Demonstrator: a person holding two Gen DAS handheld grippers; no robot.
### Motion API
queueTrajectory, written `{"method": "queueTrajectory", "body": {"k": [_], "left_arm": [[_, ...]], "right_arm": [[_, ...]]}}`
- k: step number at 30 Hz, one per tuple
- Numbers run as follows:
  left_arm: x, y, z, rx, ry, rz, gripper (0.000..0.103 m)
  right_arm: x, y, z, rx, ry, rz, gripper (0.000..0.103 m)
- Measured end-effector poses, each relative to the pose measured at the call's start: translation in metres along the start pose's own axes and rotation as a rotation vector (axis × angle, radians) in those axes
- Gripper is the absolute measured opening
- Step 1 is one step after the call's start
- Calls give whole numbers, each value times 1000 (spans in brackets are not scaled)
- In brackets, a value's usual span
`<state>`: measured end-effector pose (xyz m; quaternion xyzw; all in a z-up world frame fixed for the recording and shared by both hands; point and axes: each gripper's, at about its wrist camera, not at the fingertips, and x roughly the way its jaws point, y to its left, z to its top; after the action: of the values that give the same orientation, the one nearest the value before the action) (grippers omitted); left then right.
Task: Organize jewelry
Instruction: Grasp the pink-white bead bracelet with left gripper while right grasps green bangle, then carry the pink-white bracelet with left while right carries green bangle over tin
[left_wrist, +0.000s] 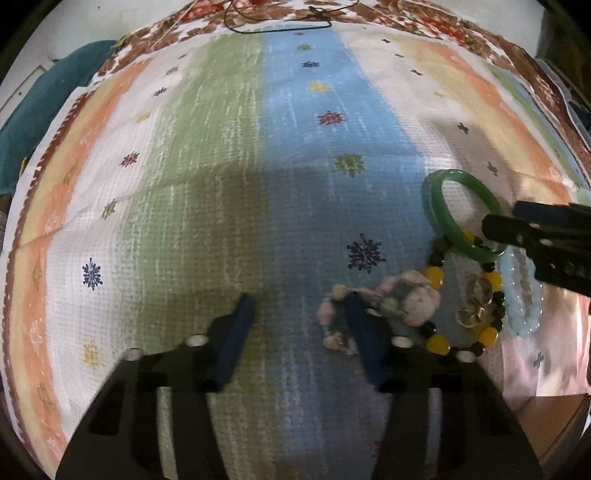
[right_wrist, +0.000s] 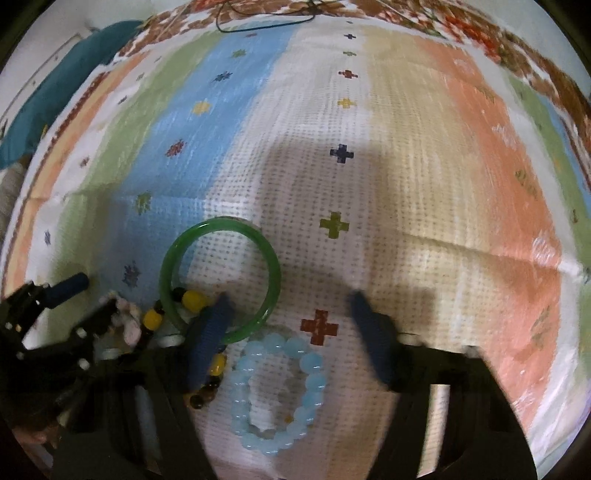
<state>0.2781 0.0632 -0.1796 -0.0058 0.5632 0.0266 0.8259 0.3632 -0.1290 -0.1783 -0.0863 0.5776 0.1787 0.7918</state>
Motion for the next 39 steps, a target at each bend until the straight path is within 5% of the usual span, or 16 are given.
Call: {"method": "queueTrajectory", "body": {"k": [2,3,6,14,21,39], "left_arm": [[-1,-1,2,5,10,-4,10],[-1,1,3,1,14,-8,9],[-2,5,4,-10,11,-29,9],[-19,3,-2,-8,-3,2,9],[-56,-5,-1,-1,-59,-50,9],[-103,-18,-5,-24,-105,-95,9]], "right_arm": [[0,-4,0,7,11,43,23],[0,-6,-1,9,12,48,13],[-1,-7,-2,4,-4,45,8],[-17,-4,-9,-16,-35,-4,8],[-47,-4,-23,-34,-72,-78,8],[-88,-1,-55,-2,-121,-40,8]]}}
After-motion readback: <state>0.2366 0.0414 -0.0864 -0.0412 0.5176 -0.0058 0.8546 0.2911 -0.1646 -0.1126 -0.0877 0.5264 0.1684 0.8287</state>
